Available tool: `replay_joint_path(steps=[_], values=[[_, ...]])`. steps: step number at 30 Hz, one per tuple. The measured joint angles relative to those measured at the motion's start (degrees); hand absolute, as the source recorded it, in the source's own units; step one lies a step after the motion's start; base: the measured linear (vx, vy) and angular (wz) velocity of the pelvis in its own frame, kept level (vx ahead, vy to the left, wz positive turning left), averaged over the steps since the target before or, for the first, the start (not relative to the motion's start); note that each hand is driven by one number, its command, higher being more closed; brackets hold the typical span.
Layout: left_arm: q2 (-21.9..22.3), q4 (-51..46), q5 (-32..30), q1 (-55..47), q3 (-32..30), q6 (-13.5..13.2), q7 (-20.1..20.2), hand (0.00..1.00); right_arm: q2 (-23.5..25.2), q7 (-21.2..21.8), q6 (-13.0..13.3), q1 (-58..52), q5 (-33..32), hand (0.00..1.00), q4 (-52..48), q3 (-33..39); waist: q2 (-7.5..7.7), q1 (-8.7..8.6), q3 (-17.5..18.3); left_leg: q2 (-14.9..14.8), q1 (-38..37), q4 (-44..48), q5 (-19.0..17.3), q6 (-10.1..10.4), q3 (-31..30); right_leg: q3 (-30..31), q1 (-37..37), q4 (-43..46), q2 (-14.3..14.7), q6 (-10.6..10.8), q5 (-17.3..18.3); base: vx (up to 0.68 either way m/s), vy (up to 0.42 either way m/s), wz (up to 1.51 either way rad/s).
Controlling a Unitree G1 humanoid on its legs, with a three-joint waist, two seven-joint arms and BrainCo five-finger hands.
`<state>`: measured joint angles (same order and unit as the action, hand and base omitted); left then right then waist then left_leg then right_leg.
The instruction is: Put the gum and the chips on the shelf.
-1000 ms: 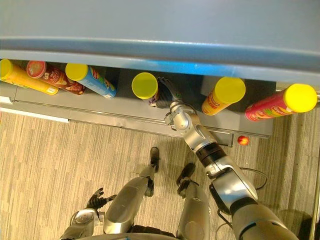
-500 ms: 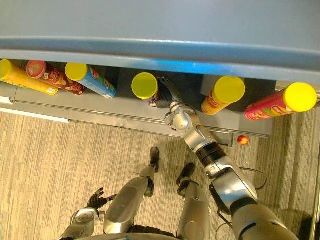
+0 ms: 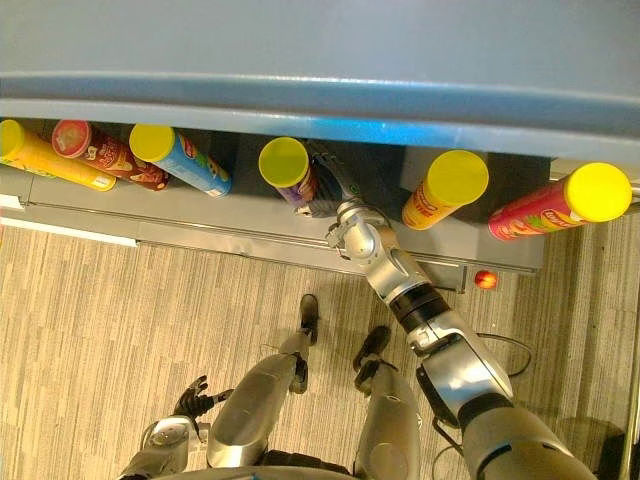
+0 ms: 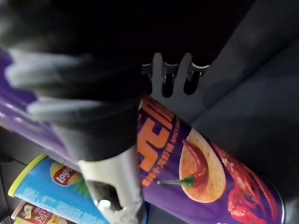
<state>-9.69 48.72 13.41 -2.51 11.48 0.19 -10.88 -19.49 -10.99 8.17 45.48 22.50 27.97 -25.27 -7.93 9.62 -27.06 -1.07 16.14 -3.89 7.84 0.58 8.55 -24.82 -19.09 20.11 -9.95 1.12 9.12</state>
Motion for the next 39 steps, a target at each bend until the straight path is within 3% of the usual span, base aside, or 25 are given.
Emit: replay_joint_path(steps=[18,25,39], values=[[0.00,0.31,-0.03,0.06,-0.12,0.01,-0.05,0.00,0.05,-1.06,-0.37,-0.01,-0.04,0.00,0.44,1.25,0.23,-0.32,0.03,-0.01,-1.18,-1.38,1.11,0.05,0.31,0.25,0.32,0.09,0.06,-0.02,-0.03,0.00,-0.002,0.00],[-0.13,0.47,-0.18,0.01,-0.57,0.04,-0.04,0.00,-0.01,-2.47,-0.71,-0.03,-0.05,0.00,1.74,3.62,0.88,-1.44,0.15,-0.06,-1.47,-1.38,1.14,0.04,0.81,0.51,0.42,0.12,0.09,-0.02,-0.07,0.01,-0.004,-0.02],[-0.19,0.25,-1.20,-0.03,-2.76,-0.03,0.02,0.00,-1.00,-2.73,-1.62,-0.75,-0.09,0.00,0.57,7.16,2.22,-1.68,-0.08,-0.78,-3.27,-1.48,0.96,0.28,2.91,2.37,1.41,-0.30,1.01,-0.07,-0.35,0.02,-0.016,-0.07]])
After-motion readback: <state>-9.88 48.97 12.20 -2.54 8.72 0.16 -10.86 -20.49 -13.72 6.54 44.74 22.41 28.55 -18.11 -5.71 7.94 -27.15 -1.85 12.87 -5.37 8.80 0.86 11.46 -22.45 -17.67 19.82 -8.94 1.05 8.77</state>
